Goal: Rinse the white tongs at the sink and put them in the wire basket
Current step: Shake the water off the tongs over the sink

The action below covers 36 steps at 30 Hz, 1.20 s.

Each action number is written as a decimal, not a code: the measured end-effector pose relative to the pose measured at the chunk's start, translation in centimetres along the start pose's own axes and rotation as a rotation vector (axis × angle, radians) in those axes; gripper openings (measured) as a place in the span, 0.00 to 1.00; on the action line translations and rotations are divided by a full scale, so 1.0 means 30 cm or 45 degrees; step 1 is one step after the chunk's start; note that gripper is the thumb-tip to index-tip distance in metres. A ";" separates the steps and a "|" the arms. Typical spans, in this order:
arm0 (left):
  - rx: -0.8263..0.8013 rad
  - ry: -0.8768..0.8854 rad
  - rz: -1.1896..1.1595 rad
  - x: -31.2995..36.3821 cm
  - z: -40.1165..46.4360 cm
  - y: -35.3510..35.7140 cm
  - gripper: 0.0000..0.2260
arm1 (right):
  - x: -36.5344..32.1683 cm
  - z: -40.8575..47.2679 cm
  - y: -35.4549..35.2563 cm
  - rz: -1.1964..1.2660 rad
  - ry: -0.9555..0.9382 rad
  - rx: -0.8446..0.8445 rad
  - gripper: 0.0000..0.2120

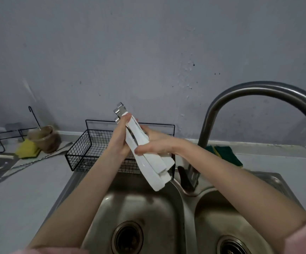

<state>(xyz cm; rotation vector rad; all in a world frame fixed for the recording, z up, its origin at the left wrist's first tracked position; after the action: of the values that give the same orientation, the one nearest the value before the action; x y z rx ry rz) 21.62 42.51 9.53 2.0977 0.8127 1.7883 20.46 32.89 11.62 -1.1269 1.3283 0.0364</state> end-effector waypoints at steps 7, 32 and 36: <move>0.080 0.136 -0.133 0.097 0.160 0.018 0.13 | -0.031 0.193 -0.111 -0.156 -0.062 0.083 0.32; 0.597 -0.330 0.131 -0.248 0.413 -0.285 0.20 | 0.358 0.357 0.050 -0.794 0.281 -0.102 0.50; 0.615 -0.415 0.393 -0.241 0.395 -0.305 0.25 | 0.377 0.355 0.089 -0.925 0.253 -0.165 0.49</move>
<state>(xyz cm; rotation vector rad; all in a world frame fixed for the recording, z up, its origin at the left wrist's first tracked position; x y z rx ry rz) 30.27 47.59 -3.71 2.8672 0.9375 1.4091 30.30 34.93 -0.51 -1.7011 1.0262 -0.5393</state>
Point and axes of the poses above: each hand's wrist, its own z-axis towards the middle knuckle, its own y-axis out of the palm, x = y × z, the point moved 5 cm from there along z, towards the middle knuckle, and after that the axes turned 3 degrees about -y, right-handed, at the moved point
